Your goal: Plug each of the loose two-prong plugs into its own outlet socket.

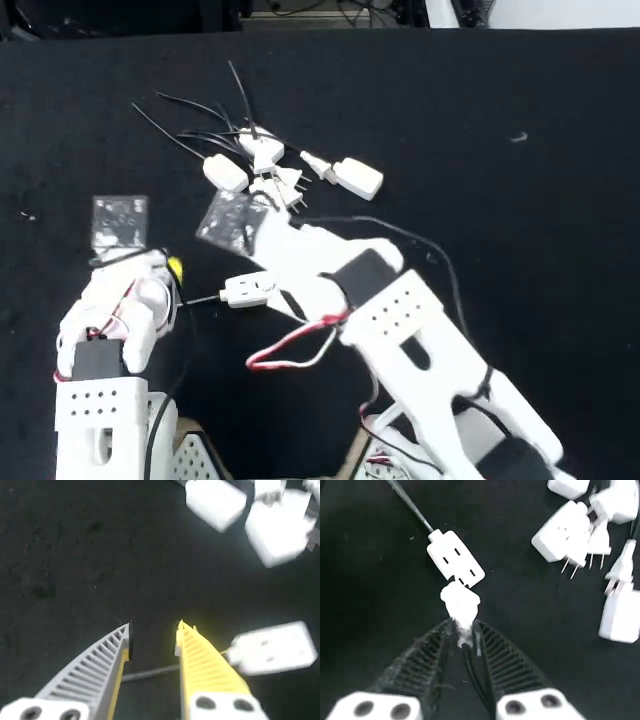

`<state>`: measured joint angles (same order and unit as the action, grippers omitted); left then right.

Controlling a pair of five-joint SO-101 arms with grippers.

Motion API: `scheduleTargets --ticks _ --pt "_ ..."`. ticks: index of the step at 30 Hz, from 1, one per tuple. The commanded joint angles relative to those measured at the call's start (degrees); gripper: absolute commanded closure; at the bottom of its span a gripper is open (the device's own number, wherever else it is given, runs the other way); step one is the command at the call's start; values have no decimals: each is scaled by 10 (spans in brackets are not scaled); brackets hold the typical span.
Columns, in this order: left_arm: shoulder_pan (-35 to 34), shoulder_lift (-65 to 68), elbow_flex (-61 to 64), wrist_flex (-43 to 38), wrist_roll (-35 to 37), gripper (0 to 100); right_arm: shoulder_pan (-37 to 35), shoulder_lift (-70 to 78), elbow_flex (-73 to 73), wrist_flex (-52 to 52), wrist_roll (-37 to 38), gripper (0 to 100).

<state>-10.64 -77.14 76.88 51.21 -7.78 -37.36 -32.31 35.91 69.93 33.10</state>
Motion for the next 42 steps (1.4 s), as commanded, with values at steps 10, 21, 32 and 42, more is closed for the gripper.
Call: scheduleTargets --ticks 10,21,32,42 --pt "-103 -1 81 32 -157 840 12 152 -109 4 381 988" --pt "-135 -1 116 32 -182 840 12 253 -217 39 506 988" --pt "-135 -1 117 44 -181 840 12 363 -390 158 546 988" --pt "-135 -1 117 44 -182 840 9 378 -403 190 648 988"
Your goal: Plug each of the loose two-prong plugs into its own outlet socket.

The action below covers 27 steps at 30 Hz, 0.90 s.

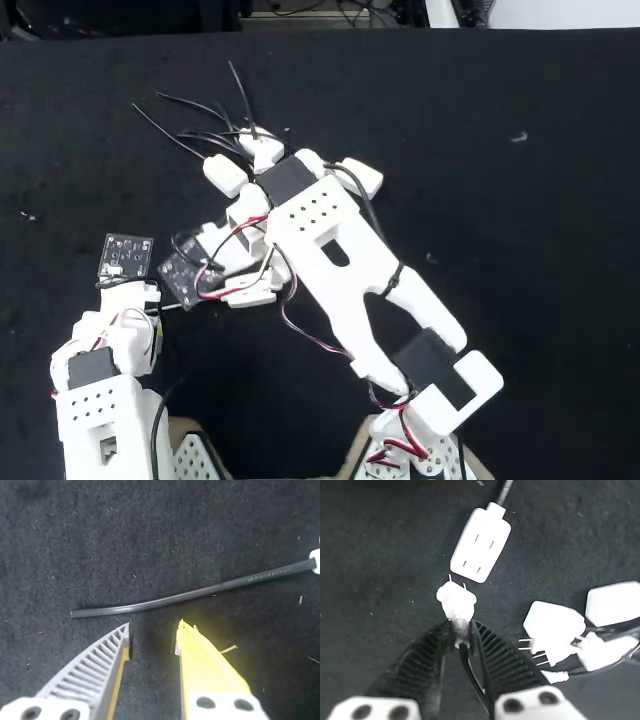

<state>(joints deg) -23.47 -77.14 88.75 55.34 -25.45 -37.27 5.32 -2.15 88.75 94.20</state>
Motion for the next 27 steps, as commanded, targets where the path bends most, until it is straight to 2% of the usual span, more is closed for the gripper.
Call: scheduleTargets --ticks 1,14,27 --pt "-7 -1 -1 3 -5 840 8 7 -23 -1 45 988" --pt "-7 -1 -1 3 -6 840 3 60 -26 -75 50 988" --pt "-7 -1 -1 3 -6 840 -9 65 -65 -77 47 988"
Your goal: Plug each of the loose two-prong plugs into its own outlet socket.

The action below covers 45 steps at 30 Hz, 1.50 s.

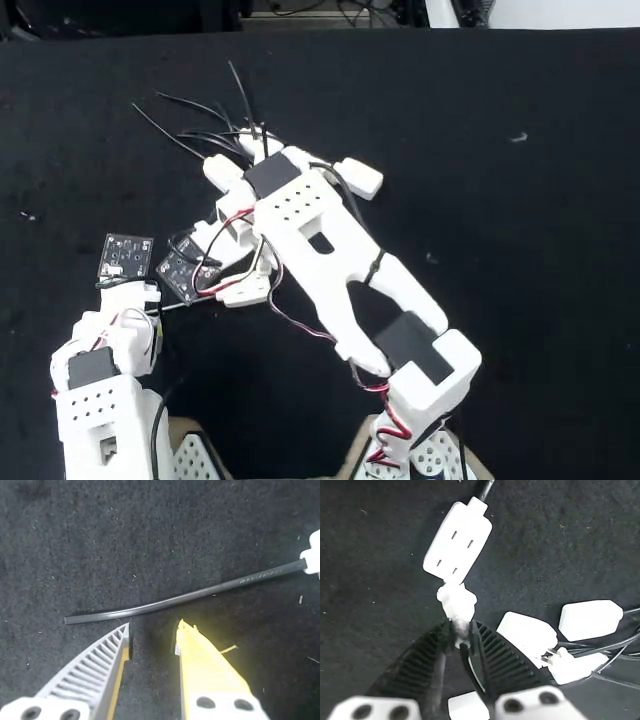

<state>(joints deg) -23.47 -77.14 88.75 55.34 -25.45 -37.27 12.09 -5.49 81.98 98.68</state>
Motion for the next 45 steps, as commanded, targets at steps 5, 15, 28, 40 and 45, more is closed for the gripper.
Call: scheduleTargets --ticks 5,15,28,40,45 --pt "-7 -1 -1 3 -6 840 -11 14 -31 -6 3 988" --pt "-7 -1 -1 3 -7 840 -31 27 -2 -8 3 988" --pt "-7 -1 -1 3 -7 840 -45 -43 55 -10 4 988" --pt "-7 -1 -1 3 -7 840 -40 -54 72 -46 1 988" --pt "-7 -1 -1 3 -7 840 -25 -100 22 -29 -105 988"
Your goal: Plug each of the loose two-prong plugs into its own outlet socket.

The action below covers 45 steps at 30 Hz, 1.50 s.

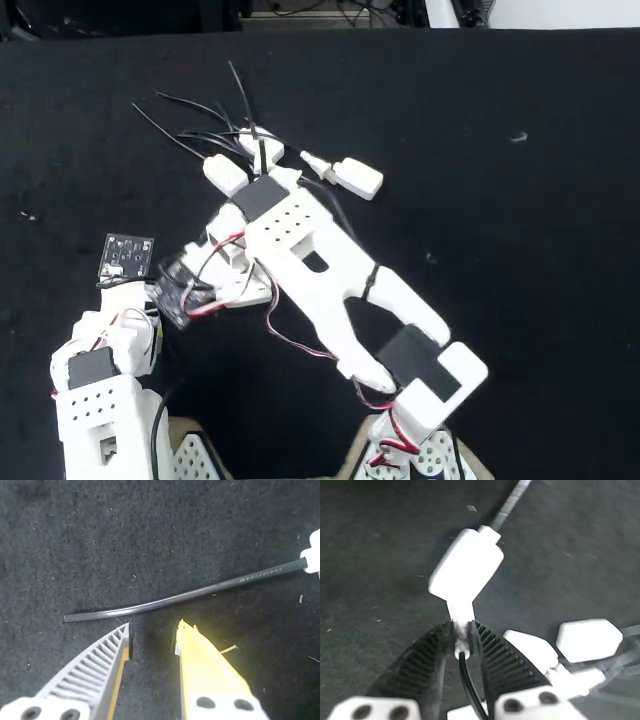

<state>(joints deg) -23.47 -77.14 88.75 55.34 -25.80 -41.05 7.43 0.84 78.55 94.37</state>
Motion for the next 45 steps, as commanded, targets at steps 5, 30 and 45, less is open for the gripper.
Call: scheduleTargets --ticks 5,30,45 --pt "-7 -1 -1 3 -4 840 25 -99 -17 44 -197 988" --pt "-7 -6 4 3 -4 840 161 -154 279 -127 -663 846" --pt "-7 -6 4 3 -4 840 272 -146 302 -105 -134 793"
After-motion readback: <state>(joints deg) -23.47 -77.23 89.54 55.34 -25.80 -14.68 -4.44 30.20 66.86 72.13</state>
